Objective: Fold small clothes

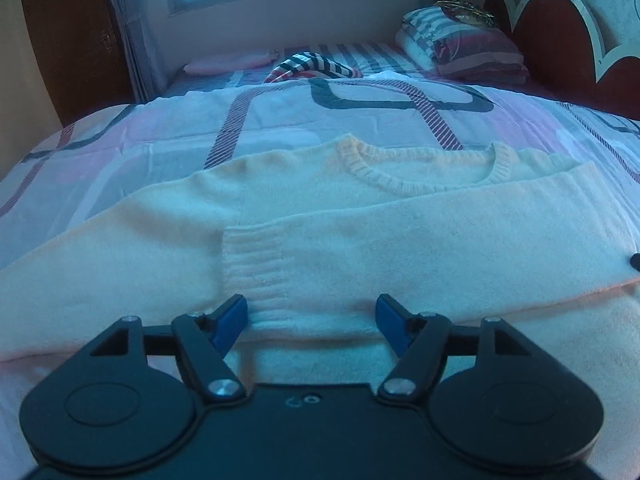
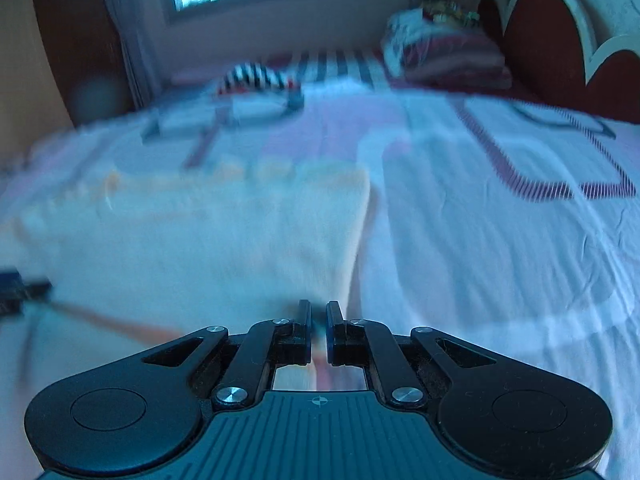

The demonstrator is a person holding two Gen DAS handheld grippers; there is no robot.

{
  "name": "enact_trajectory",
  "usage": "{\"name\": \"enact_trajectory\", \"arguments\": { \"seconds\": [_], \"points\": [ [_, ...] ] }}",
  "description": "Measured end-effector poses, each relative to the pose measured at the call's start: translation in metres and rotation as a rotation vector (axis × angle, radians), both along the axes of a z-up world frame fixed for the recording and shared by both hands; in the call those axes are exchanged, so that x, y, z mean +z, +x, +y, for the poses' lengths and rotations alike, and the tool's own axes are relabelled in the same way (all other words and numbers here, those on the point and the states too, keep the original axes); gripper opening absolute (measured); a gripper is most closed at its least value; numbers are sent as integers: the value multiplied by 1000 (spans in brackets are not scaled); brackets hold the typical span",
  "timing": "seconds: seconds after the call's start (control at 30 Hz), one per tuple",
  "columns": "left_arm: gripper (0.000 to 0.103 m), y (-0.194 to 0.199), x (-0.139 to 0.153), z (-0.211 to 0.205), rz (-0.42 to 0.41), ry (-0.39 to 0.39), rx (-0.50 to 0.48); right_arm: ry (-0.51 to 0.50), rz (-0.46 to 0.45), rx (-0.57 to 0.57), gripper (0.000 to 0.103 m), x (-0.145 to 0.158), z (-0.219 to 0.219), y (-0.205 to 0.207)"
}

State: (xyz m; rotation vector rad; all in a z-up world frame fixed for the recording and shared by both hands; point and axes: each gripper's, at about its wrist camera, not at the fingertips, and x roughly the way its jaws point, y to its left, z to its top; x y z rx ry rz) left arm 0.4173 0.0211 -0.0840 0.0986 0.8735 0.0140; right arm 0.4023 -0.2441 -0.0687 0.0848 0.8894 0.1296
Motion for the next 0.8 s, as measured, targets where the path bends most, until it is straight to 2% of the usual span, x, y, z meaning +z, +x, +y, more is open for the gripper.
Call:
{"name": "enact_trajectory", "arguments": {
  "seconds": [0.1, 0.17, 0.23, 0.3, 0.43, 0.5, 0.63, 0.73, 0.8],
  "points": [
    [71, -4, 6, -1, -17, 19, 2, 17, -29, -16, 4, 9, 1, -5],
    [73, -5, -1, 2, 2, 11, 4, 29, -72, -11, 4, 13, 2, -13],
    [78, -5, -4, 10, 0, -28, 20, 1, -10, 9, 4, 2, 9, -10],
    [78, -6, -1, 17, 10, -64, 36, -2, -9, 4, 4, -2, 9, -9],
    [76, -19, 7, 37, -21, -72, 85, 45, -37, -26, 5, 12, 4, -16],
    [76, -29, 9, 58, -29, -90, 137, 45, -46, -23, 5, 15, 5, -18],
    [76, -53, 12, 123, -44, -106, 301, 66, -56, -37, 5, 19, 10, -23],
    [76, -76, 10, 185, -52, -113, 471, 84, -55, -44, 5, 21, 16, -23],
    [76, -97, 8, 233, -72, -145, 593, 94, -47, -48, 5, 20, 21, -20]
  ]
}}
